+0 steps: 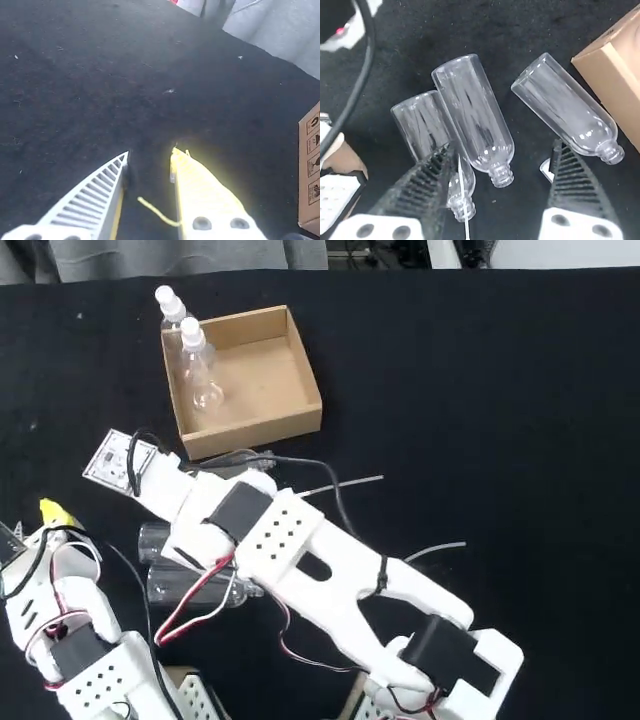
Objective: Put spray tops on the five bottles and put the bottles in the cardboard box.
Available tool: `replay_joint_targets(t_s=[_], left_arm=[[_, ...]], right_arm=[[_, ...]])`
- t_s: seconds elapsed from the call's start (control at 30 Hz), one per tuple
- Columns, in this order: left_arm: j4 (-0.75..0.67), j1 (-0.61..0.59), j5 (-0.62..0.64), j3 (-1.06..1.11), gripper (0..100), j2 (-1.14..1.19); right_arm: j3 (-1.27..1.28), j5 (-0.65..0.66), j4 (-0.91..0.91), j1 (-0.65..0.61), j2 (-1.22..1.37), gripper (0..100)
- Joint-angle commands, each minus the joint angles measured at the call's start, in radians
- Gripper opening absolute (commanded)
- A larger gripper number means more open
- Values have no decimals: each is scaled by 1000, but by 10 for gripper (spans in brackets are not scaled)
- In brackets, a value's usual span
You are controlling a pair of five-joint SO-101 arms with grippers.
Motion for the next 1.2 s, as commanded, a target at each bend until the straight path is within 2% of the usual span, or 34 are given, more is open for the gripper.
replay_joint_targets(t_s=[0.0, 0.47, 1.17], left_arm=[[-21, -7, 9, -35, 123, -9], [-21, -5, 9, -35, 123, -9], [-21, 2, 5, -31, 123, -9]], right_arm=[[10, 12, -60, -14, -44, 269], [-90, 14, -81, -14, 217, 269], [-160, 98, -89, -18, 421, 266]])
